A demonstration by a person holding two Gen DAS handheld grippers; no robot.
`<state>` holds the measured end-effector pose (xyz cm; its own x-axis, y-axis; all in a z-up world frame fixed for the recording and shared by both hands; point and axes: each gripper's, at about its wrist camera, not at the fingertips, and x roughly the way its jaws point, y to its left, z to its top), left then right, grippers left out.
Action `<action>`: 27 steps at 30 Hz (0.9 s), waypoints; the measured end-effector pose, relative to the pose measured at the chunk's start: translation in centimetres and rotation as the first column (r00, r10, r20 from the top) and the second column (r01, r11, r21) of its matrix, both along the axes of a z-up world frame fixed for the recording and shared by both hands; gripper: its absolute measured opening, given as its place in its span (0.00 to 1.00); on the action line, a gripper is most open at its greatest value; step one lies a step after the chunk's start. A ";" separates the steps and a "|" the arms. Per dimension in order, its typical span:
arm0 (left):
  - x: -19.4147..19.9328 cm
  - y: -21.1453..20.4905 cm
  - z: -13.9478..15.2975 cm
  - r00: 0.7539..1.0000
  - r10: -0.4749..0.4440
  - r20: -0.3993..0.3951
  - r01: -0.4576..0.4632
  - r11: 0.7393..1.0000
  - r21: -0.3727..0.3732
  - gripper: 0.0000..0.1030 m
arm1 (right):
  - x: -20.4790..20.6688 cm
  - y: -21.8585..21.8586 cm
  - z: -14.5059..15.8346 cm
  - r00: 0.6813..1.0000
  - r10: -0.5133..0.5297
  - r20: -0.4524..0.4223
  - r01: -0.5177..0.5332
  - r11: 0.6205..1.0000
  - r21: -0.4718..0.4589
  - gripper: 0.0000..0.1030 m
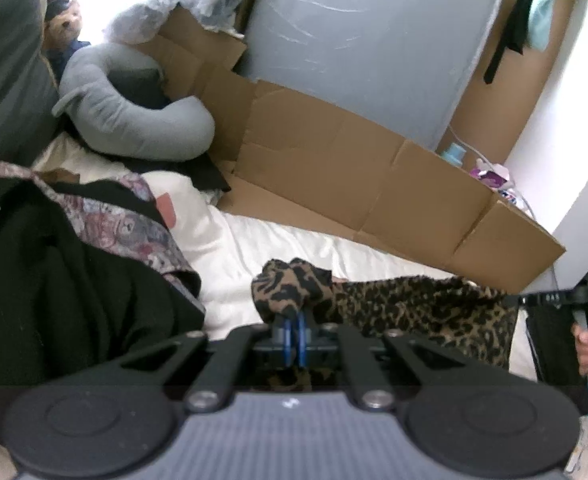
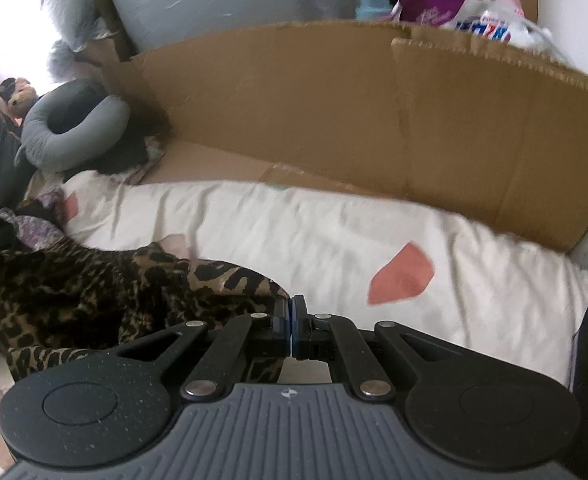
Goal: Fold clothes
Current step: 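Lift and spread the leopard-print garment flat on the sheet with both grippers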
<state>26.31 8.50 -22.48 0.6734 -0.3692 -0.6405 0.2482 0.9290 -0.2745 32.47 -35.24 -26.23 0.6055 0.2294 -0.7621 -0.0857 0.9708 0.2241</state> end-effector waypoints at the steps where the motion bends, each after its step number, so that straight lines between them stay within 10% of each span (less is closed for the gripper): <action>1: 0.1 0.0 0.0 1.000 -0.001 0.002 0.001 1.000 0.007 0.04 | 0.4 -0.2 0.1 1.000 -0.001 0.007 0.001 1.000 -0.010 0.00; 7: 1.2 0.1 -2.2 0.997 0.036 -0.066 -0.031 0.997 0.072 0.06 | 2.5 -1.9 -0.6 0.998 -0.063 -0.003 0.063 0.998 -0.014 0.00; 11: 0.9 0.1 -3.4 0.994 0.054 -0.099 -0.043 0.993 0.109 0.26 | 3.4 -3.4 -2.1 0.989 -0.138 -0.051 0.137 0.990 -0.017 0.02; 16: -0.5 1.6 -3.6 0.987 0.113 -0.112 -0.104 0.991 0.078 0.40 | 2.3 -4.5 -2.1 0.984 -0.168 -0.064 0.169 0.986 0.007 0.39; 27: -4.1 2.7 -4.2 0.973 0.169 -0.159 -0.164 0.985 0.042 0.49 | -1.8 0.6 -1.9 0.995 -0.044 -0.091 0.054 0.993 0.107 0.44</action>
<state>22.25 11.16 -26.68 0.6109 -0.2402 -0.7544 0.0437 0.9616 -0.2708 30.68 -34.67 -28.14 0.5493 0.2857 -0.7853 -0.0134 0.9426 0.3336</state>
